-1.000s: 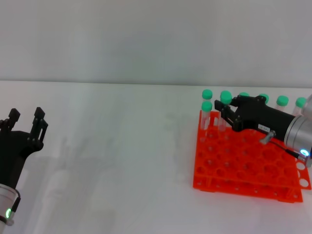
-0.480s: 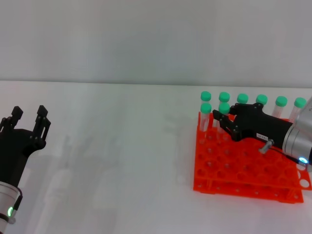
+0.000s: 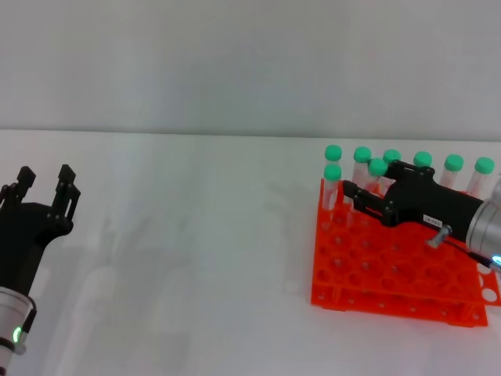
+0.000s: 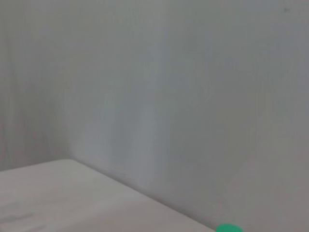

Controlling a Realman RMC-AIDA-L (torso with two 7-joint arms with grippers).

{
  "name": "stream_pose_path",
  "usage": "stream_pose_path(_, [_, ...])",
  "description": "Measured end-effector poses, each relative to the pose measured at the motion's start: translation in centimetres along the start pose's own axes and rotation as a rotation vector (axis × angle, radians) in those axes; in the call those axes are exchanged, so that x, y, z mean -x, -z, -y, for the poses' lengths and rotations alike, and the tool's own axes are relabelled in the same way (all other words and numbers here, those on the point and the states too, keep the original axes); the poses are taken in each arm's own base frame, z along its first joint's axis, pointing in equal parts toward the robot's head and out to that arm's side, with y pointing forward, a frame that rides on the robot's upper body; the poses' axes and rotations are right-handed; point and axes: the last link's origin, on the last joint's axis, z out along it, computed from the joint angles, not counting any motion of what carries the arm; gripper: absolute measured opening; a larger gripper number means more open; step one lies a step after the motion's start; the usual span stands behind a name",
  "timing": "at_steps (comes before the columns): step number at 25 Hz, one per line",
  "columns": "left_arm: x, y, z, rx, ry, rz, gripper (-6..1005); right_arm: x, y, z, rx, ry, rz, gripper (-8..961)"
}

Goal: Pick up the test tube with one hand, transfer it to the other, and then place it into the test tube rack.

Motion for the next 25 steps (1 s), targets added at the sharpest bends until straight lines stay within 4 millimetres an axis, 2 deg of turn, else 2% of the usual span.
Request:
stream_pose_path(5, [-0.2, -0.8, -0.3, 0.012, -0.003, -0.008, 599, -0.1, 0.6, -0.1, 0.002, -0.006, 0.011, 573])
stream_pose_path(12, [-0.4, -1.4, -0.5, 0.024, -0.005, -0.017, 599, -0.3, -0.4, -0.9, 0.036, 0.016, -0.041, 839])
stream_pose_path(16, [-0.5, -1.4, -0.5, 0.024, -0.006, -0.018, 599, 0.2, 0.3, -1.1, 0.045, 0.011, 0.001, 856])
stream_pose_path(20, [-0.4, -1.1, -0.2, 0.017, -0.013, -0.016, 599, 0.3, 1.8, -1.1, 0.051, -0.01, 0.06, 866])
stream_pose_path(25, [-0.8, -1.9, -0.4, 0.011, -0.009, -0.034, 600, -0.5, 6.3, 0.5, -0.051, -0.057, 0.178, 867])
